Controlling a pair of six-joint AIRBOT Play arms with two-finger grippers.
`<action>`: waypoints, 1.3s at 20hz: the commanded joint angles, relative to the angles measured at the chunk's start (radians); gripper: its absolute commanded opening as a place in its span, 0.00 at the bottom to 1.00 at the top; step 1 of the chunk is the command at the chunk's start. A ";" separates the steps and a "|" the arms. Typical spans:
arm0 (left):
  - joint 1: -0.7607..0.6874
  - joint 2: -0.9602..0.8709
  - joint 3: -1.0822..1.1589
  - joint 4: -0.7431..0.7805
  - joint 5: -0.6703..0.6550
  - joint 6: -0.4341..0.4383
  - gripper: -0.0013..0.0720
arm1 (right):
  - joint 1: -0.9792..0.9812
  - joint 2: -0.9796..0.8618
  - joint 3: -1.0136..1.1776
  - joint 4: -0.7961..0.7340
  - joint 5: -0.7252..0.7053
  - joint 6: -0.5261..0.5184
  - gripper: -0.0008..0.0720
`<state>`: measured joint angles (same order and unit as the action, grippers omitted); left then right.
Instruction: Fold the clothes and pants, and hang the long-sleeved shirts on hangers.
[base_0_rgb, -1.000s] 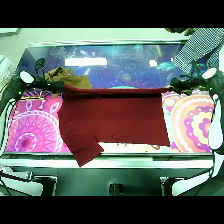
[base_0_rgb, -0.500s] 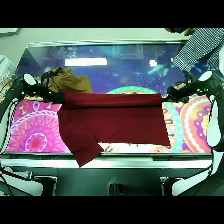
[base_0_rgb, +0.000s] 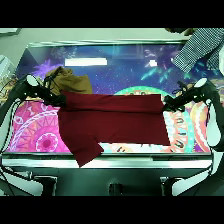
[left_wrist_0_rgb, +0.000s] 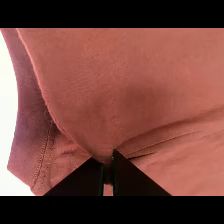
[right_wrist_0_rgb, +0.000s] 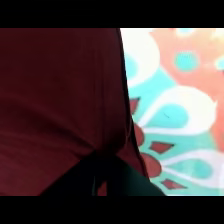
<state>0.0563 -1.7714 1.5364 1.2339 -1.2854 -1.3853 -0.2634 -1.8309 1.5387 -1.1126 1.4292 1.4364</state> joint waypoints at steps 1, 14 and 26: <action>0.000 -0.004 0.001 0.000 -0.005 0.002 0.16 | 0.001 -0.001 -0.060 0.000 -0.002 -0.002 0.28; 0.277 0.630 -0.605 -0.140 -0.115 -0.047 0.67 | -0.230 0.452 -0.249 0.068 0.029 -0.087 0.67; 0.248 0.946 -1.292 -0.424 0.105 -0.043 0.67 | -0.261 0.536 -0.469 0.143 0.051 -0.079 0.67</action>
<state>0.3271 -0.8421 0.3126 0.8532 -1.2400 -1.4349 -0.5220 -1.2995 1.0836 -0.9878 1.4731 1.3537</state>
